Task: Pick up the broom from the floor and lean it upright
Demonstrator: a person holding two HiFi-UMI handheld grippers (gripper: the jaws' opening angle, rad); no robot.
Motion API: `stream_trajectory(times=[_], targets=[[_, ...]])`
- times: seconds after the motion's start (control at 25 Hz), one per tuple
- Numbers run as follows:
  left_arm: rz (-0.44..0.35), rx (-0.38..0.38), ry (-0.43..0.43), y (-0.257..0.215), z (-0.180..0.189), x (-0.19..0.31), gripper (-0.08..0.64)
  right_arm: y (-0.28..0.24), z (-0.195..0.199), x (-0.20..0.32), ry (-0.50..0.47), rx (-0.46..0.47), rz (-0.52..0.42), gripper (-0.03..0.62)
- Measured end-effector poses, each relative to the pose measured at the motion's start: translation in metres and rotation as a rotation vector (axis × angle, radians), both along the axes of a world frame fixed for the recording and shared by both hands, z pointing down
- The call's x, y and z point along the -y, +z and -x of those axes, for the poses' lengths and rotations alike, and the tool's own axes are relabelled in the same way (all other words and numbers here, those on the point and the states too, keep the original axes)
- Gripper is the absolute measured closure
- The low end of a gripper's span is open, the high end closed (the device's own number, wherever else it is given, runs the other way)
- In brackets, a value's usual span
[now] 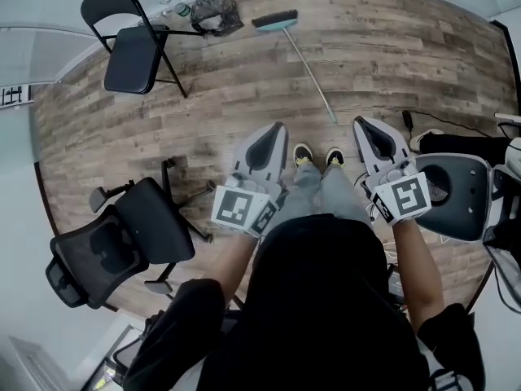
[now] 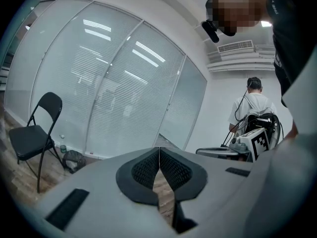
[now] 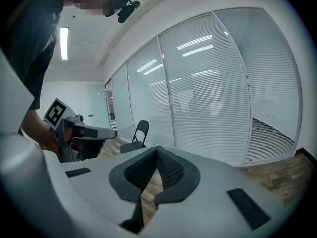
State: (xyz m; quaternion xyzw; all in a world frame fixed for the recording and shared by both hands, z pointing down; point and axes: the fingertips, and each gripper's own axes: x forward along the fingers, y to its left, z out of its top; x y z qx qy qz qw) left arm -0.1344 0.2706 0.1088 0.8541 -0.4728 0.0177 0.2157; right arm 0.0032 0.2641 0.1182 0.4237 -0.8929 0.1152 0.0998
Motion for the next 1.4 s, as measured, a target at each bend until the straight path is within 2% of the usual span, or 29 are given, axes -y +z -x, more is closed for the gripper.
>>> stream_trajectory(times=[0.16,0.36,0.48,0.6,0.8,1.04,1.24,1.4], targets=[[0.040,0.013,0.001,0.037,-0.002,0.019,0.538,0.038,-0.001,0.021,-0.010,-0.019,0.037,0.577],[0.102,0.035,0.024,0.093,-0.021,0.049,0.538,0.123,-0.010,0.052,-0.051,-0.066,0.146,0.577],[0.138,0.046,0.001,0.139,-0.024,0.064,0.538,0.177,-0.012,0.071,-0.061,-0.069,0.192,0.577],[0.193,0.042,-0.025,0.203,-0.024,0.076,0.538,0.251,-0.016,0.079,-0.058,-0.093,0.242,0.577],[0.269,0.064,-0.009,0.316,-0.033,0.086,0.538,0.405,-0.036,0.076,-0.023,-0.146,0.403,0.577],[0.303,0.132,0.015,0.428,-0.030,0.082,0.538,0.546,-0.047,0.046,-0.046,-0.247,0.535,0.577],[0.309,0.127,0.007,0.509,-0.028,0.077,0.538,0.657,-0.070,0.025,-0.012,-0.332,0.607,0.577],[0.355,0.127,-0.012,0.589,-0.024,0.060,0.539,0.743,-0.082,0.011,0.020,-0.377,0.633,0.575]])
